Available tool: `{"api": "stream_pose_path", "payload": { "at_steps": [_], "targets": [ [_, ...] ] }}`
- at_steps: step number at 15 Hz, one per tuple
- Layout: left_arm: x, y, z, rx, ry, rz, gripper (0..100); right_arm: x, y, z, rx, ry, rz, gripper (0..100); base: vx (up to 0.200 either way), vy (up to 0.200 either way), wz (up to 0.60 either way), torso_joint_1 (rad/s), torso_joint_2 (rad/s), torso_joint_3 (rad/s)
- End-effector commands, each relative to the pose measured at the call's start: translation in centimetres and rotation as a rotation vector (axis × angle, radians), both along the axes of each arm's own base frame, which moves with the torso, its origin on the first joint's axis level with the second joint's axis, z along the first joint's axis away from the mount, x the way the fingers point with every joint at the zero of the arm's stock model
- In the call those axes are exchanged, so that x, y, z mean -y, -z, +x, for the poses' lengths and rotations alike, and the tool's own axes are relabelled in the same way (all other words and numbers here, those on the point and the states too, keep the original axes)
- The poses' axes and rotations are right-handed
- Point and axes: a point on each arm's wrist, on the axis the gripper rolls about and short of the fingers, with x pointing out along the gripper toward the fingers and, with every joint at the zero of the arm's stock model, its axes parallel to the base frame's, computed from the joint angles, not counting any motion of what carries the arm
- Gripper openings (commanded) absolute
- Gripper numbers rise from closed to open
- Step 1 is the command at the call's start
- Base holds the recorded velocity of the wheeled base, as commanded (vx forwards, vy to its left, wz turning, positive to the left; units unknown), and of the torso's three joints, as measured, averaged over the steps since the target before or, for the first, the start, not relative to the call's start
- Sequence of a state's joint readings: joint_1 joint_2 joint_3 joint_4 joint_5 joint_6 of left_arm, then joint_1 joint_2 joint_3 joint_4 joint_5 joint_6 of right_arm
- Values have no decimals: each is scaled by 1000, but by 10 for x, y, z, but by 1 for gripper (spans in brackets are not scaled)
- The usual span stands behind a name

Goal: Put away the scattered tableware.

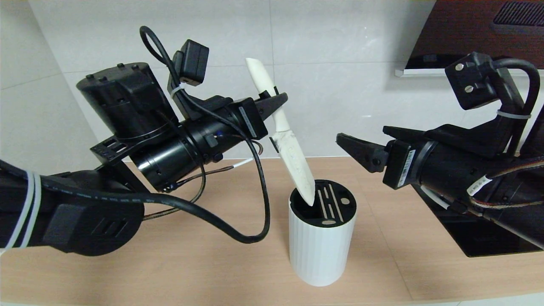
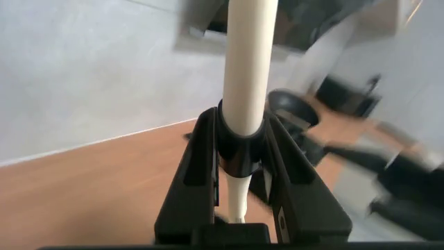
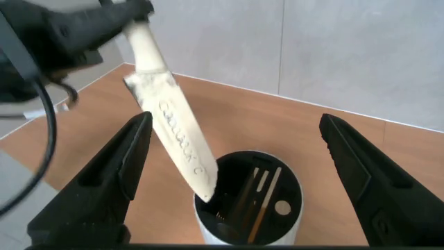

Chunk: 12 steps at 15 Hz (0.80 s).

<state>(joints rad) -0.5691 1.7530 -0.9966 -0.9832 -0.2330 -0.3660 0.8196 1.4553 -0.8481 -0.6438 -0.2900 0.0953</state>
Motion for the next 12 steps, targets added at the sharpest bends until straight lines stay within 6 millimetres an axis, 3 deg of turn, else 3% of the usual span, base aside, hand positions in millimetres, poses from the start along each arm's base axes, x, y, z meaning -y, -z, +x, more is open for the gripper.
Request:
{"api": "stream_pose_path", "payload": {
  "at_steps": [1,8,12],
  "targets": [
    [0,6,1,23,-9,26,0,1,-1,0,2,2,2,100,0,0,0,0,0,0],
    [21,23,-4,115,39,41,0,-1,2,1,-6,0,-7,100,0,0,0,0,0,0],
    [25,45,-6,175,32,192,0,-1,3,2,-8,2,-9,100,0,0,0,0,0,0]
  ]
}}
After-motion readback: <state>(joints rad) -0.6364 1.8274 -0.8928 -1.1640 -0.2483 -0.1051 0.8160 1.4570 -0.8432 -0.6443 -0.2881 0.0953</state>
